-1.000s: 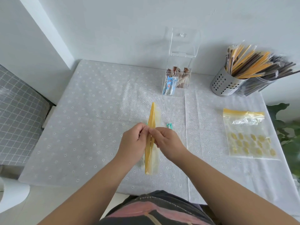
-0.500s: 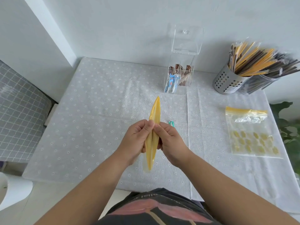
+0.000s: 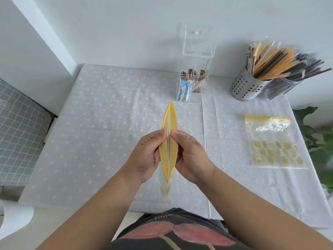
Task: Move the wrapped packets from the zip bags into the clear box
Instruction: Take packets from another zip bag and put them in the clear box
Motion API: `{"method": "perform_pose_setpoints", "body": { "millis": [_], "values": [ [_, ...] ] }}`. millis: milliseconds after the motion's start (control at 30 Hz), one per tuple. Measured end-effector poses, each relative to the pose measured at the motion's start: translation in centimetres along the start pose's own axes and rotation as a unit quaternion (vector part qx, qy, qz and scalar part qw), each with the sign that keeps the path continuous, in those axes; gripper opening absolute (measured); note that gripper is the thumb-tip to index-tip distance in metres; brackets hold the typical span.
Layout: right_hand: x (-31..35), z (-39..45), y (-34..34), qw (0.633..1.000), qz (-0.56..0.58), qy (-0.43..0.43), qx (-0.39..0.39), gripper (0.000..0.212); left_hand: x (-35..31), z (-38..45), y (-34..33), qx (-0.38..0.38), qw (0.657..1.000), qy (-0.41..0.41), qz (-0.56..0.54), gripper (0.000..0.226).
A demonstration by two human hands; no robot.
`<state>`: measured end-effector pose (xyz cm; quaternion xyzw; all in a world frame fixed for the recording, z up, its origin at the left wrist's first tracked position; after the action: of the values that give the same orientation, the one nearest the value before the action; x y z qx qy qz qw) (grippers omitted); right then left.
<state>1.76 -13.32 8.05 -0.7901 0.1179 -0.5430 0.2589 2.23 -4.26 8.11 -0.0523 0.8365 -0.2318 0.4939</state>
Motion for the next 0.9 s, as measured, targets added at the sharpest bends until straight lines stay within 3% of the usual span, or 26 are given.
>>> {"method": "perform_pose_setpoints", "body": {
  "millis": [167, 333, 500, 567, 633, 700, 733, 767, 833, 900],
  "values": [
    [0.0, -0.2, -0.6, 1.0, 0.024, 0.006, 0.011, 0.043, 0.1, -0.1, 0.2, -0.014, 0.999, -0.004, -0.03, 0.036],
    [-0.3, -0.9, -1.1, 0.998, 0.055, -0.004, 0.03, 0.039, -0.3, -1.3, -1.0, 0.011, 0.999, -0.017, -0.03, 0.053],
    [0.6, -0.9, -1.2, 0.99, 0.123, 0.012, -0.06, 0.028, -1.3, -1.7, -0.6, -0.012, 0.989, -0.008, -0.148, 0.037],
    [1.6, -0.8, -0.8, 0.978, 0.172, 0.022, -0.111, 0.032, -1.7, -1.5, 0.1, -0.016, 0.979, -0.027, -0.199, 0.047],
    [3.0, -0.8, -0.6, 0.977, 0.17, 0.038, -0.125, 0.04, -2.7, -1.5, 0.4, -0.022, 0.982, -0.054, -0.177, 0.053],
    [4.3, -0.6, 0.2, 0.988, 0.059, 0.071, -0.121, 0.038, -4.1, -1.8, 0.9, -0.061, 0.991, -0.089, -0.073, 0.051],
    [5.0, -0.6, 0.7, 0.986, -0.068, 0.09, -0.122, 0.036, -4.9, -2.2, 1.3, -0.089, 0.99, -0.11, 0.021, 0.049],
    [5.6, -0.8, 1.5, 0.96, -0.228, 0.109, -0.124, 0.037, -5.7, -2.5, 1.8, -0.113, 0.977, -0.126, 0.127, 0.048],
    [6.5, -1.1, 2.7, 0.852, -0.493, 0.133, -0.116, 0.041, -6.4, -3.2, 3.0, -0.15, 0.929, -0.136, 0.309, 0.051],
    [7.0, -1.5, 3.6, 0.744, -0.641, 0.144, -0.122, 0.044, -7.0, -4.0, 4.5, -0.192, 0.863, -0.142, 0.444, 0.05]
  ]
}}
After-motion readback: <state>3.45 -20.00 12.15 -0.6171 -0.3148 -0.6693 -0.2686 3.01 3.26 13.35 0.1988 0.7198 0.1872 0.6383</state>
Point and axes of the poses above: each hand's wrist, its own z-axis towards the middle knuckle, its own y-axis out of the back of the hand, x = y × z, the point moved 6 cm from there along z, towards the middle knuckle, and after that the axes turned 3 degrees about y, right-handed, at the moved point
